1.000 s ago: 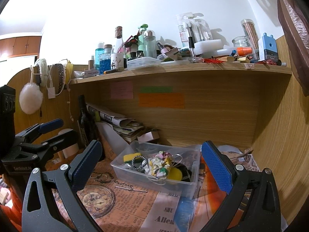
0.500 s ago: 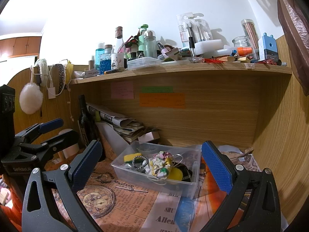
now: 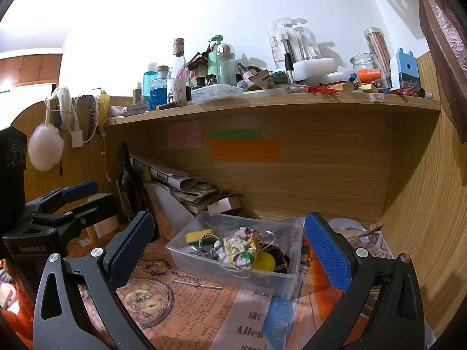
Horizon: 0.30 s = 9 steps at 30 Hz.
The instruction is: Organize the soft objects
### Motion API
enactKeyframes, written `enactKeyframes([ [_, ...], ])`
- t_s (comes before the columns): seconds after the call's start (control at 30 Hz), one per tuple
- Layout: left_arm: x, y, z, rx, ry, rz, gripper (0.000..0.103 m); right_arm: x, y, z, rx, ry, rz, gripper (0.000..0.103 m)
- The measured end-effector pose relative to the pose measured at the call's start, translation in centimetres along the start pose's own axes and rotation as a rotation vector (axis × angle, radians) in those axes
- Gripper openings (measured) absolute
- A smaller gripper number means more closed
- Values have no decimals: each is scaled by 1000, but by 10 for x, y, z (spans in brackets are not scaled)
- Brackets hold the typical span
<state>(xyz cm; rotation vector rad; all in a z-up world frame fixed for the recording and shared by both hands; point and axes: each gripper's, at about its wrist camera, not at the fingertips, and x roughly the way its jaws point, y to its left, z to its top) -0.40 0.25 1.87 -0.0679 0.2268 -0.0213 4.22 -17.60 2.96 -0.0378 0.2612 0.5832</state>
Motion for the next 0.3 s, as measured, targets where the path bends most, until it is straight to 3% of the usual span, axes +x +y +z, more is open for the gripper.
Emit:
enactKeyframes([
  [0.3, 3, 0, -2, 2, 10, -3, 103, 4, -2, -3, 6, 9, -3, 103],
])
